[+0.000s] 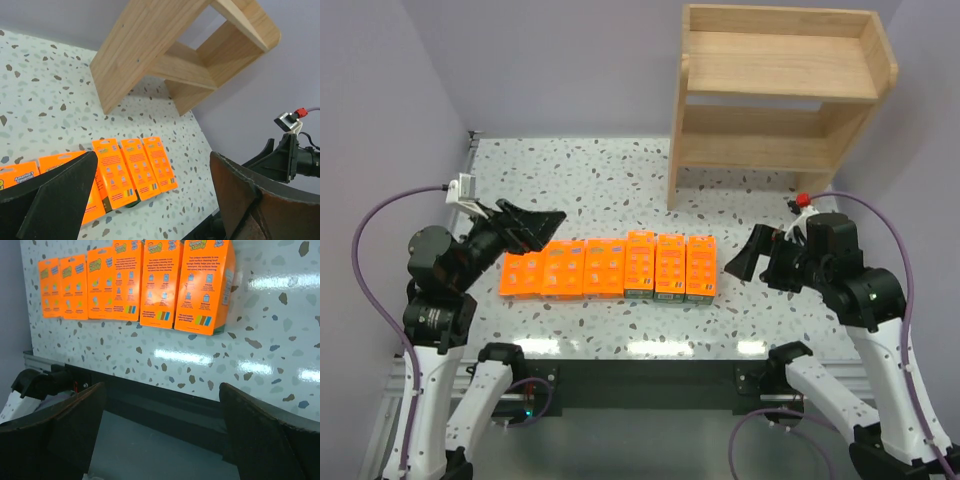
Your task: Place and organize the cleaning sponges onto the shelf
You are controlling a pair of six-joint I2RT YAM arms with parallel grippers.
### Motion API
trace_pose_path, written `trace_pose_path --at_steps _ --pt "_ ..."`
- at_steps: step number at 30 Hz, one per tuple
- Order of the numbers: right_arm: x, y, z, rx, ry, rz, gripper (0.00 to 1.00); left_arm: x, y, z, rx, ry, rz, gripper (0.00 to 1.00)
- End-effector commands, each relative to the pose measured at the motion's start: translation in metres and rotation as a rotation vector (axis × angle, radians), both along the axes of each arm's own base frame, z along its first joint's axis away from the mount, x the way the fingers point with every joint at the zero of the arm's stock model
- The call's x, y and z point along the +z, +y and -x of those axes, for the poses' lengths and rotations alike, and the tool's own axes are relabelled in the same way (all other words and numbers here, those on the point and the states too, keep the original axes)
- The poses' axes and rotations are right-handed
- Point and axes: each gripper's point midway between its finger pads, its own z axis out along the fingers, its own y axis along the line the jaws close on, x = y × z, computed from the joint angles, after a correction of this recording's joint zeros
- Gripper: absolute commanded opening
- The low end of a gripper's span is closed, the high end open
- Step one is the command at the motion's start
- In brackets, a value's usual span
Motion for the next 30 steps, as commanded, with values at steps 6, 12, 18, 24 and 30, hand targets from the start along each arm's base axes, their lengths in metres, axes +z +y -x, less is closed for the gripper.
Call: trace_pose_path --at_steps 6,12,18,24,30 --pt "-0.063 -0.012 -0.029 -0.054 0.135 0.151 0.99 -0.047 -0.004 -0.003 -0.028 0.097 -0.083 1.00" --pt "-0.097 -0.005 -0.062 -0.035 0.174 0.320 0.99 -0.054 0.003 -0.013 0.002 0.146 -0.144 1.00" --pt "-0.119 0.008 -0.079 -0.031 0.180 0.401 0.99 -0.060 0.005 -0.010 0.012 0.163 -0.142 1.00" --pt "-0.140 0.030 -0.087 0.003 0.189 0.431 0.99 -0.068 0.008 0.003 0.026 0.175 -0.148 1.00" --pt "-0.163 0.044 -0.095 -0.008 0.212 0.443 0.99 -0.077 0.012 0.013 0.038 0.199 -0.155 1.00"
